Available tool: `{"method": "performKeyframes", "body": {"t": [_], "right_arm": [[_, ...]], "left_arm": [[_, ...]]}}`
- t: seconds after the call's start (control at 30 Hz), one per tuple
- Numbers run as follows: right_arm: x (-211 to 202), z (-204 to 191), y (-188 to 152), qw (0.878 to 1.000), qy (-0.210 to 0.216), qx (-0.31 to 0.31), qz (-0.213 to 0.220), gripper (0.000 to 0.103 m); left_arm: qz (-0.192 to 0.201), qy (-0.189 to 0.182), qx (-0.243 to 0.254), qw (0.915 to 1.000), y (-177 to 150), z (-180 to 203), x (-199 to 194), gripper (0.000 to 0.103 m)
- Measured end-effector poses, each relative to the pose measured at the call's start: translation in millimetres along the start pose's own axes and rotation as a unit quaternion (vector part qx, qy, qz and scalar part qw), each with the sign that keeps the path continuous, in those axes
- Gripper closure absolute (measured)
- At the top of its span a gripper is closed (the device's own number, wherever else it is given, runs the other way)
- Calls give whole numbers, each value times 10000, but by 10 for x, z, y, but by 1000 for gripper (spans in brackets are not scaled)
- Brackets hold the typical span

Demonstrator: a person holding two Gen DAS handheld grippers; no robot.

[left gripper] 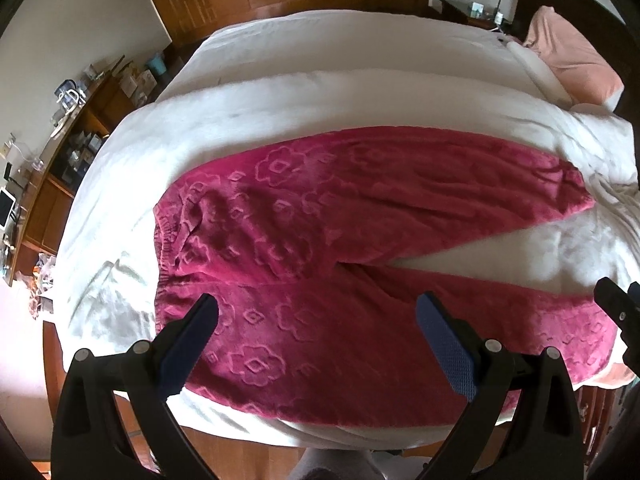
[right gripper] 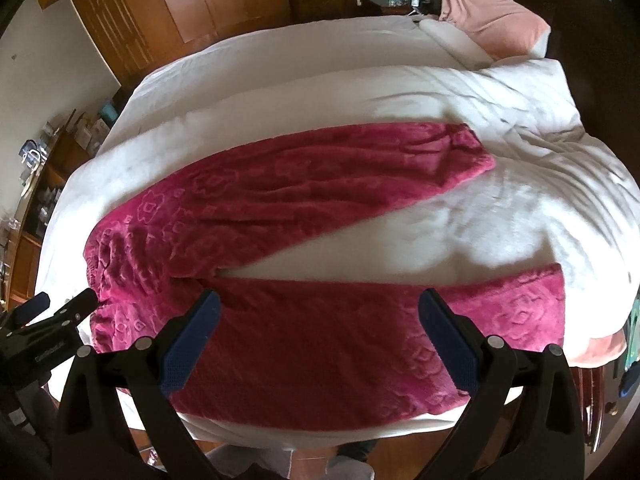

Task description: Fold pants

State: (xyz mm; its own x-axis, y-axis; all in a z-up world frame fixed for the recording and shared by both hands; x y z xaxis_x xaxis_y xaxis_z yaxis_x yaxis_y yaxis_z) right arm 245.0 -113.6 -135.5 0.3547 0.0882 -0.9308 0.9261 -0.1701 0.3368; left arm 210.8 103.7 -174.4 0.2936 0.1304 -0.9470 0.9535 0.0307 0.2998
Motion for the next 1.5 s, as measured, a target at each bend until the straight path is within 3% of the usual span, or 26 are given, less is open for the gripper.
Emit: {"method": "performKeyframes", "body": {"t": [0.57,1.03,1.5], "right_arm": [[694,-452,533,9991,-128,87,-385,3],[1177,-584,456,9948,-346,87,-959,3],[1298,-827,335,9919,-371,-83,-1211,3]], "left_arm": [[-385,62,71,9992,604,-452,866,5],[-773,364,-353,9957,1291,-1583,2057,5],[-912,587,-530,9927,1573,-2600,2814,5]]}}
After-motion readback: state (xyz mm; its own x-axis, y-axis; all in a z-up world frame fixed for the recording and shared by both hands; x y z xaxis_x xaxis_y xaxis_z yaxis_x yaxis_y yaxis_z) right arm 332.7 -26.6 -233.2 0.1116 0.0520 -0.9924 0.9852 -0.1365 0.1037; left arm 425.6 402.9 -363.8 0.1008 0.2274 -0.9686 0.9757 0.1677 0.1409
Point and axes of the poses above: each gripper's, at about its wrist camera, not at the fingertips, and x roughly the way its jaws point, z to its right, y to its top, the point moved 6 cm from there along x, roughly the way its jaws point, and after that the axes turned 6 degrees about -z, right-handed, at the moved point
